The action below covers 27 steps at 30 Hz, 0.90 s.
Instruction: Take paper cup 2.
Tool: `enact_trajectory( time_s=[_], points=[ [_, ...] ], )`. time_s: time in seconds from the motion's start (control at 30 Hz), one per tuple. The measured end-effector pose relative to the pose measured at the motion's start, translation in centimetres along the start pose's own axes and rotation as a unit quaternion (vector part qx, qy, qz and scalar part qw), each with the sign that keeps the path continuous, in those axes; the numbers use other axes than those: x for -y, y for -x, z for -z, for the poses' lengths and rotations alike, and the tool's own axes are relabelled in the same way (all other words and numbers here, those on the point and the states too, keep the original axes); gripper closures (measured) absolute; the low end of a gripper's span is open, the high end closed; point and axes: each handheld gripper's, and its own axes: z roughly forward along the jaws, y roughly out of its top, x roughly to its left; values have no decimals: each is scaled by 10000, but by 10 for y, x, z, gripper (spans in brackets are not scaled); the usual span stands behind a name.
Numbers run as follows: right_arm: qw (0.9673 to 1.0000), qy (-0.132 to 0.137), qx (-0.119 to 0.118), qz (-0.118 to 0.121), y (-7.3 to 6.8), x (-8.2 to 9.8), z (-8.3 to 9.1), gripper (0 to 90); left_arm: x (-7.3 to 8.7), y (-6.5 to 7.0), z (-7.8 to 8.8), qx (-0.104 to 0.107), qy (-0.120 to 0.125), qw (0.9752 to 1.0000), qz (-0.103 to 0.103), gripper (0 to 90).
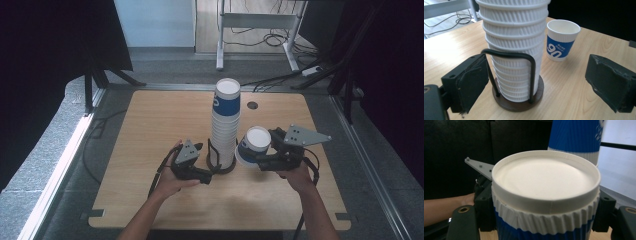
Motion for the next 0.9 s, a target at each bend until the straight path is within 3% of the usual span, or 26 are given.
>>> enact_trajectory(
  time_s=[0.37, 0.6, 0.9],
  points=[
    [9999, 29, -1, -139, -10, 34, -6, 263, 15, 5, 18, 17, 99, 9999, 36, 73],
    [9997, -133, 54, -203, -15, 55, -17, 262, 21, 3, 29, 48, 219, 9996, 181, 80],
    [9990, -243, 6, -378, -18, 77, -31, 262, 24, 4, 36, 124, 245, 9994, 215, 80]
  ],
)
